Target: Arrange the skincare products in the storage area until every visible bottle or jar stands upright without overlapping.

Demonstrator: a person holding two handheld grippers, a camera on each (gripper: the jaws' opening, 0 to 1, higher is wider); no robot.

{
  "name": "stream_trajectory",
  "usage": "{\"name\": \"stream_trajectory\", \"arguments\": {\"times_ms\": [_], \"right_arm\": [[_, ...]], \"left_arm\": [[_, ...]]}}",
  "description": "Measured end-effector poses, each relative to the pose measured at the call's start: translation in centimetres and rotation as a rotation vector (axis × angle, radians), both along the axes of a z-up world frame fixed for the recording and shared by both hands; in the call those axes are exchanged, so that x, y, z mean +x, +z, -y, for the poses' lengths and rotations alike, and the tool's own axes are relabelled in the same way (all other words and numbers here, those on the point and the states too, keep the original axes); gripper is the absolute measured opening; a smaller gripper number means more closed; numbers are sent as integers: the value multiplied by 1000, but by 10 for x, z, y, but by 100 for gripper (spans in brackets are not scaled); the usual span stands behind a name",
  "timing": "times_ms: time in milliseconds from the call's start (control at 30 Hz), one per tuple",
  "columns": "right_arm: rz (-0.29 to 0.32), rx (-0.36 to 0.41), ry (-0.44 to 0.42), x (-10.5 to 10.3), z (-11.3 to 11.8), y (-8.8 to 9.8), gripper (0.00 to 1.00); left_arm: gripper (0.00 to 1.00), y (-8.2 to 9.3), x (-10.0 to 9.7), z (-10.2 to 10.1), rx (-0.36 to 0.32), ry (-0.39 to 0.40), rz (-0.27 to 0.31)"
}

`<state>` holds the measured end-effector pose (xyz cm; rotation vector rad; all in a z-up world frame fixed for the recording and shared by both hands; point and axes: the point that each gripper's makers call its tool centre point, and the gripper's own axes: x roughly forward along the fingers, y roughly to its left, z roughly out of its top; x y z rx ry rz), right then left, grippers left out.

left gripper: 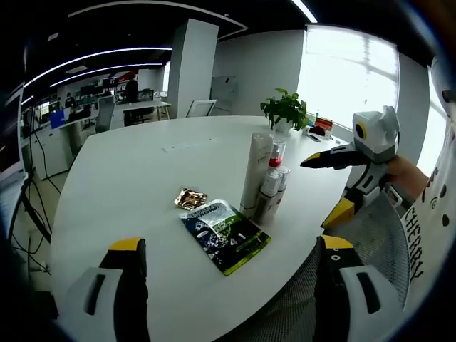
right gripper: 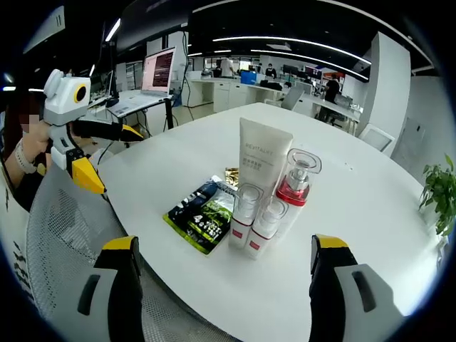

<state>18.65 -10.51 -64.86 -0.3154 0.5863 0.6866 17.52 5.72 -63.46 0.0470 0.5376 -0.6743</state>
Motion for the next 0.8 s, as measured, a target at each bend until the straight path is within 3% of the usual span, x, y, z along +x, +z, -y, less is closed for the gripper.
{"name": "stream_trajectory", "arguments": {"times_ms": [267, 467, 800], "right_arm": [[-24, 8, -9, -2, 0, -7, 99], [-30, 10, -9, -3, -3, -8, 99], [-42, 24, -11, -3, -4, -10, 98]], "left_arm": [[99, -8, 4, -5, 27, 47, -16], [99, -13, 2, -3, 23, 27, -43], [99, -23, 19, -4, 56, 8, -71]]}}
